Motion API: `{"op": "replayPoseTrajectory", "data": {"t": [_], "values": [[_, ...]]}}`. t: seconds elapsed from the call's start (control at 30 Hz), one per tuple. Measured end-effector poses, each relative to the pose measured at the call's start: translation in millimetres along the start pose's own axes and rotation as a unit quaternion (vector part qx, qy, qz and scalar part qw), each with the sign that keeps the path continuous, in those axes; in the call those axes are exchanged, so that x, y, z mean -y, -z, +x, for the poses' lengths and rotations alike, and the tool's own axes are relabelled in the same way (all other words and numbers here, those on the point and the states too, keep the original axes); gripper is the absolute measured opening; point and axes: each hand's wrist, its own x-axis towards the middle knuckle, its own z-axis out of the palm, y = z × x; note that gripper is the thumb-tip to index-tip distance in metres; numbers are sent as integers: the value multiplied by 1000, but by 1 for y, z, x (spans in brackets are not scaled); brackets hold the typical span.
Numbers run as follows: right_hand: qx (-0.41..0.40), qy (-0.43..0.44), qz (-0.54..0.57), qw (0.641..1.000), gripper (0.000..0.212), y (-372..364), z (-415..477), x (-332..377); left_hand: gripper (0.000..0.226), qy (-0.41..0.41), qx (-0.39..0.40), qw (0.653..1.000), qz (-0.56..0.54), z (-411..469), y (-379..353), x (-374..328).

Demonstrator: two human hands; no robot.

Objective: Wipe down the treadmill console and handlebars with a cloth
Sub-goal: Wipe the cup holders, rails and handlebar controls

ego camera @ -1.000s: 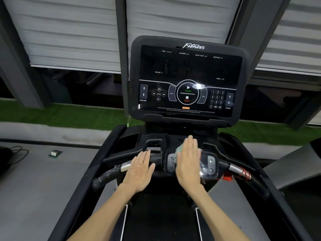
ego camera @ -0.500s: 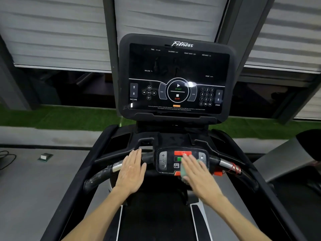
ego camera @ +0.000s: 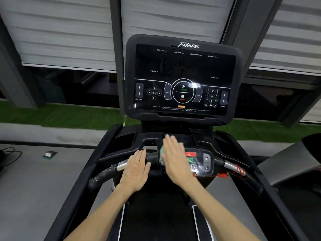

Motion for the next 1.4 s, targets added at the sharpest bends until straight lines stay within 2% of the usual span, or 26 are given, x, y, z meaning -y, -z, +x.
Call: {"op": "replayPoseTrajectory", "data": {"t": [0.03, 0.13, 0.27, 0.3, 0.37, 0.43, 0.5, 0.57, 0.67, 0.7, 0.73, 0.83, 0.9, 1.0, 1.1, 1.2, 1.27, 1.3, 1.4], "values": [[1, 29, -20, 999, 53, -5, 2, 11, 76, -1, 1, 1000, 0, 0, 0, 1], [30, 121, -59, 990, 52, -21, -6, 24, 65, -3, 5, 1000, 4, 1, -3, 5], [49, 179, -46, 982, 58, -22, -33, 8, 57, 8, 19, 1000, -6, 2, 4, 1], [50, 191, -27, 980, 60, -21, -38, 1, 56, 8, 17, 1000, -16, 2, 6, -1], [40, 189, 80, 978, 65, -16, -43, -8, 55, -6, -26, 998, -64, 2, 14, -11], [0, 102, 243, 965, 62, -2, -40, -7, 47, -16, -84, 985, -151, 3, 25, -25], [-32, -66, 399, 914, 54, 21, -26, -2, 36, -13, -98, 962, -256, 7, 35, -41], [-41, -203, 520, 829, 49, 45, -10, -3, 26, 6, -54, 932, -358, 10, 45, -57], [-25, -267, 681, 681, 41, 65, 7, -7, 23, 5, 8, 891, -454, 15, 57, -74], [-10, -278, 717, 640, 38, 71, 9, -8, 22, -9, 17, 889, -457, 17, 59, -77], [4, -284, 734, 617, 36, 77, 11, -8, 22, -24, 21, 891, -452, 19, 62, -81], [32, -280, 772, 569, 31, 91, 16, -8, 18, -23, -15, 904, -428, 24, 67, -89], [45, -278, 798, 533, 42, 96, 18, -7, 22, -5, -53, 913, -405, 26, 70, -93], [88, -273, 815, 504, 53, 106, 18, -6, 36, -13, -76, 931, -357, 30, 75, -98], [129, -247, 833, 478, 50, 115, 15, -8, 37, -38, -57, 947, -314, 32, 80, -95], [154, -196, 839, 484, 29, 122, 9, -11, 53, -83, -6, 953, -290, 32, 82, -91], [172, -186, 833, 492, 30, 124, 5, -13, 60, -105, 11, 952, -289, 34, 86, -88], [177, -194, 836, 482, 29, 125, 3, -14, 61, -113, 17, 952, -284, 36, 87, -87], [179, -259, 859, 403, 36, 125, 1, -22, 49, -114, 3, 952, -283, 38, 92, -83]]}}
